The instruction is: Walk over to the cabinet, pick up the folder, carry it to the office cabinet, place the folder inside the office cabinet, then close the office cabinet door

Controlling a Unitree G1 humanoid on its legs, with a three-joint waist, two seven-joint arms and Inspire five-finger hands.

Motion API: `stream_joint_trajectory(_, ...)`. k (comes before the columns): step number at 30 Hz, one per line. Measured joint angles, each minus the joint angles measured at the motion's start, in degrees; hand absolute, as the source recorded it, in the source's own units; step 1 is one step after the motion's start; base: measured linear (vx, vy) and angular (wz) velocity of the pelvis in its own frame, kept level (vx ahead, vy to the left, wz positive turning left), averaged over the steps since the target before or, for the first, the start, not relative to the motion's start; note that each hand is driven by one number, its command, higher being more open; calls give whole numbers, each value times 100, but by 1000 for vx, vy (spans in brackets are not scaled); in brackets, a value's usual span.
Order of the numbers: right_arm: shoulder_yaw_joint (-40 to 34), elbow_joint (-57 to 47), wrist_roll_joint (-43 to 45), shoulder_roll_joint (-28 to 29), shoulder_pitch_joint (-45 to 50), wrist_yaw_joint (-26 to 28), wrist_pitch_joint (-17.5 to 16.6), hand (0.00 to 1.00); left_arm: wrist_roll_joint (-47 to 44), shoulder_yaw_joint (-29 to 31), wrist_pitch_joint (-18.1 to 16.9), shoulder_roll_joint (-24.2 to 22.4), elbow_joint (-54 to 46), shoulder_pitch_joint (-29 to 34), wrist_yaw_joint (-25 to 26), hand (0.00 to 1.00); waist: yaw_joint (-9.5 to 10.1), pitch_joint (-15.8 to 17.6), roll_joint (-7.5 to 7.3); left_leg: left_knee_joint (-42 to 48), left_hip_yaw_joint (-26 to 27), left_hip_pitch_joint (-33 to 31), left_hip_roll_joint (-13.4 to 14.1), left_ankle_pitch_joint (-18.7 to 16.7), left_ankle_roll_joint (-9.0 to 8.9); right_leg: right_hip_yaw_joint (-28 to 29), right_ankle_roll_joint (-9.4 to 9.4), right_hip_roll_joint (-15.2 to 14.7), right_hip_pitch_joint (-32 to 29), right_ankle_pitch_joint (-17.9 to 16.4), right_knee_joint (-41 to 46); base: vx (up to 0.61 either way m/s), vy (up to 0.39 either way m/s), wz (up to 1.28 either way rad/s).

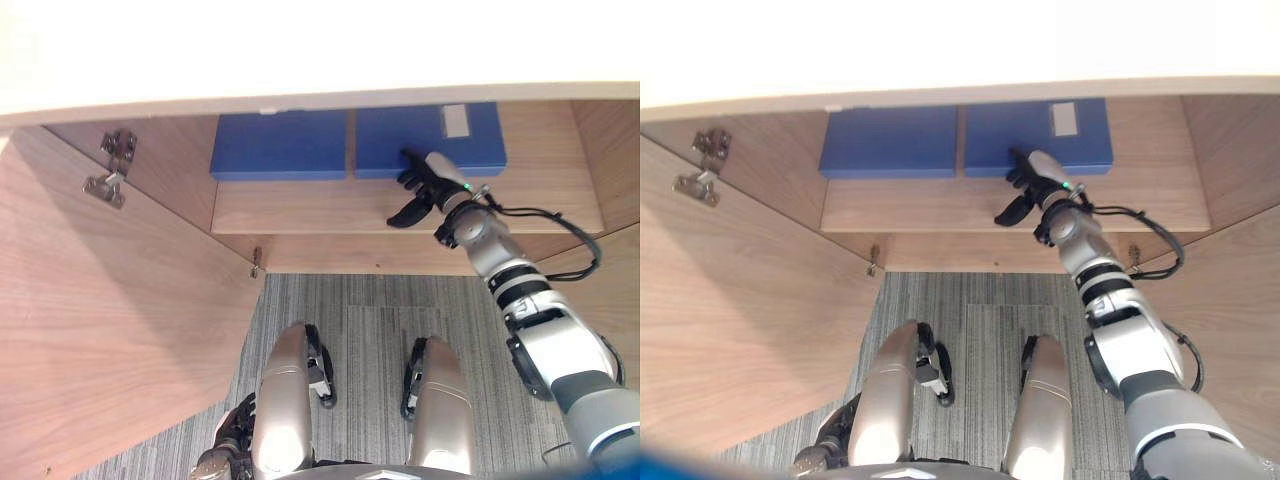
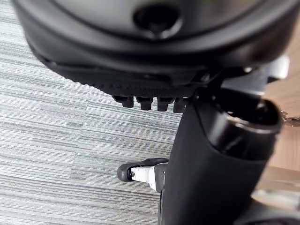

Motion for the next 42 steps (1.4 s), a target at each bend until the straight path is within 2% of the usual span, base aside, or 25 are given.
stream_joint_trajectory(2, 147, -469, -60, 161, 611, 55, 32, 100, 44, 67, 1, 1, 15, 103, 35, 100, -23, -42, -91, -477, 96, 351, 31, 155, -50, -59, -34, 96, 328, 195, -506, 98, 9, -19)
stream_joint_trajectory(7, 107, -1423, -599, 295, 1619, 103, 65, 100, 50, 74, -2, 1, 35, 293, 78, 100, -116, -83, -168, -1085, 261, 990, 39, 305, -105, -159, -66, 146, 900, 417, -1119, 84, 20, -14)
stream_joint_trajectory(10, -524, -1993, -1216, 397, 2035, -496, 79, 100, 63, 72, -4, 41, 146, 343, 82, 100, -225, -121, -231, -1376, 320, 1251, 23, 391, -131, -203, -63, 174, 1160, 550, -1442, 27, 39, -6)
stream_joint_trajectory(15, -1413, -2166, -1678, 391, 2168, -1480, 250, 100, 125, 72, -11, 120, 173, 415, 74, 100, -270, -178, -337, -1628, 377, 1465, -38, 507, -95, -209, -43, 173, 1381, 703, -1733, -21, 35, -2)
stream_joint_trajectory(19, -1358, -2165, -1810, 389, 2434, -1659, 223, 100, 234, 72, -14, 136, 218, 418, 58, 100, -276, -189, -343, -1863, 420, 1633, -83, 636, -94, -201, -52, 192, 1528, 845, -1962, -64, 12, -2)
stream_joint_trajectory(21, -1211, -2121, -1809, 415, 2677, -1657, 177, 100, 269, 64, -16, 151, 236, 415, 40, 100, -270, -197, -343, -2106, 435, 1703, -107, 789, -111, -220, -68, 233, 1617, 1002, -2227, -66, -14, -3)
stream_joint_trajectory(24, -892, -1785, -1810, 631, 3196, -1564, 35, 100, 303, 57, -14, 159, 401, 426, 27, 100, -274, -347, -357, -2824, 539, 1944, -172, 1203, -166, -246, -114, 347, 1858, 1432, -3000, -46, -33, -12)
stream_joint_trajectory(27, -801, -967, -1727, 1162, 3949, -1389, -31, 100, 513, 82, 5, 144, 703, 470, 100, 100, -331, -739, -327, -3906, 539, 2290, -266, 1780, -256, -425, -165, 539, 2414, 2110, -4400, 28, -52, 1)
stream_joint_trajectory(28, -858, -528, -1420, 1418, 4231, -1286, -54, 100, 580, 152, 15, 123, 784, 516, 160, 100, -360, -938, -367, -4315, 540, 2416, -305, 1987, -309, -474, -184, 617, 2631, 2383, -4975, 73, -40, 5)
stream_joint_trajectory(29, -956, -285, -1176, 1559, 4360, -1248, -76, 100, 629, 222, 20, 99, 802, 566, 198, 100, -377, -1025, -388, -4496, 541, 2476, -325, 2077, -327, -503, -205, 642, 2735, 2503, -5241, 114, -73, 8)
stream_joint_trajectory(30, -1363, 216, -377, 1887, 4695, -1191, -67, 100, 735, 418, 49, 31, 813, 687, 280, 100, -416, -1194, -440, -4822, 529, 2612, -367, 2245, -365, -570, -228, 700, 2987, 2729, -5738, 91, -70, 8)
stream_joint_trajectory(31, -1582, 377, -167, 1993, 4830, -1186, -59, 100, 740, 496, 72, 1, 839, 702, 307, 100, -425, -1242, -451, -4911, 522, 2661, -376, 2286, -375, -586, -235, 713, 3070, 2792, -5872, 97, -80, 0)
stream_joint_trajectory(32, -2127, 534, 413, 2190, 4963, -1175, -11, 100, 745, 705, 123, -85, 875, 747, 392, 100, -444, -1339, -482, -5033, 545, 2727, -380, 2347, -418, -578, -252, 751, 3148, 2889, -6060, 67, -75, 3)
stream_joint_trajectory(33, -2592, 741, 1115, 2265, 5047, -1308, -116, 100, 744, 927, 159, -161, 987, 750, 551, 100, -565, -1387, -496, -5074, 501, 2814, -363, 2375, -423, -619, -278, 810, 3333, 2966, -6262, 43, -74, 1)
stream_joint_trajectory(34, -2805, 848, 1368, 2296, 5077, -1370, -181, 100, 739, 1024, 180, -197, 1020, 764, 612, 100, -575, -1423, -503, -5068, 499, 2864, -342, 2368, -433, -618, -288, 842, 3413, 2983, -6327, 14, -67, 6)
stream_joint_trajectory(36, -3348, 1188, 2159, 2394, 5124, -1466, -341, 100, 717, 1263, 196, -305, 1020, 875, 763, 100, -573, -1551, -524, -4957, 503, 2948, -249, 2292, -528, -577, -306, 904, 3558, 2996, -6421, 5, -37, -13)
stream_joint_trajectory(37, -3759, 1483, 2890, 2447, 5128, -1479, -444, 100, 607, 1420, 194, -371, 1019, 947, 860, 100, -546, -1639, -526, -4752, 461, 2949, -155, 2176, -587, -484, -318, 1001, 3602, 2989, -6430, 22, -38, -43)
stream_joint_trajectory(39, -4172, 1731, 3616, 2457, 5128, -1461, -478, 100, 378, 1557, 193, -468, 1019, 1005, 917, 100, -502, -1682, -476, -4462, -146, 2927, -110, 1962, -688, -241, -357, 1162, 3608, 3019, -6417, 3, -23, -70)
stream_joint_trajectory(40, -4407, 1865, 3871, 2413, 5128, -1427, -474, 100, 243, 1595, 192, -555, 1020, 1054, 955, 100, -487, -1731, -379, -4312, -689, 2940, -112, 1718, -783, -12, -369, 1307, 3584, 3071, -6413, -21, 58, -100)
stream_joint_trajectory(42, -4669, 1956, 4230, 2369, 5178, -1435, -437, 100, 211, 1656, 192, -599, 1022, 1081, 962, 100, -458, -1779, -329, -4154, -1001, 3048, -155, 1460, -831, 351, -333, 1437, 3572, 3137, -6418, -32, 122, -108)
